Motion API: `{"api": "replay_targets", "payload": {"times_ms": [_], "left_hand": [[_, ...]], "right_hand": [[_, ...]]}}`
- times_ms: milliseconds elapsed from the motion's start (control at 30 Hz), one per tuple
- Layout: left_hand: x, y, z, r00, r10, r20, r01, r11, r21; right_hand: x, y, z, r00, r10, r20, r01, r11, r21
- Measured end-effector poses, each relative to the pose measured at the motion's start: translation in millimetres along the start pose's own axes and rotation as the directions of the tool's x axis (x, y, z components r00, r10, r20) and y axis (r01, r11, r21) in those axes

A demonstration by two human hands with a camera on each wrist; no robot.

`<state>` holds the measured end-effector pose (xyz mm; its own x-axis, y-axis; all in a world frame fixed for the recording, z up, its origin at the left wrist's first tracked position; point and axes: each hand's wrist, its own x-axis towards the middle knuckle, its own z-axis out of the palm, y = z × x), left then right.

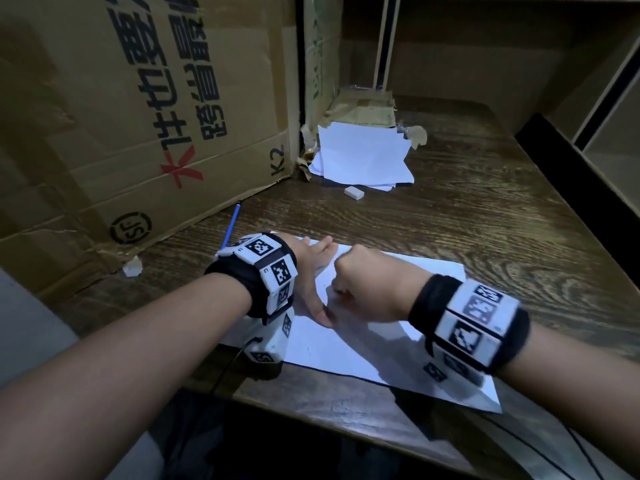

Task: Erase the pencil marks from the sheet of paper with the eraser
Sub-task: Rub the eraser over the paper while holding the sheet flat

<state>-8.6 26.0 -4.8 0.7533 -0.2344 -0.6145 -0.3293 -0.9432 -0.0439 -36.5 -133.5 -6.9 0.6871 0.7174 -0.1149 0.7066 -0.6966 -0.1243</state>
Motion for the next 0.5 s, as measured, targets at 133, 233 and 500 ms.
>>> {"api": "replay_targets", "payload": {"times_ms": [133,233,500], "left_hand": [[-2.3,-4.0,4.4,1.0,0.022,-0.018,-0.024,0.993,-0.118],[-9.6,-6.4,9.4,0.997,0.038,-0.062,-0.049,0.981,-0.189],[-24.6,-26.6,30.3,0.992,-0.032,-0.121,0.011,0.985,-0.173]], "right_hand": [[-12.0,13.7,8.0,0.997,-0.077,-0.016,0.078,0.992,0.098],[-10.4,13.9,6.4,0.996,-0.079,-0.028,0.082,0.99,0.112],[-2.0,12.3,-4.4,0.991,-0.095,0.092,0.091,0.995,0.048]]}}
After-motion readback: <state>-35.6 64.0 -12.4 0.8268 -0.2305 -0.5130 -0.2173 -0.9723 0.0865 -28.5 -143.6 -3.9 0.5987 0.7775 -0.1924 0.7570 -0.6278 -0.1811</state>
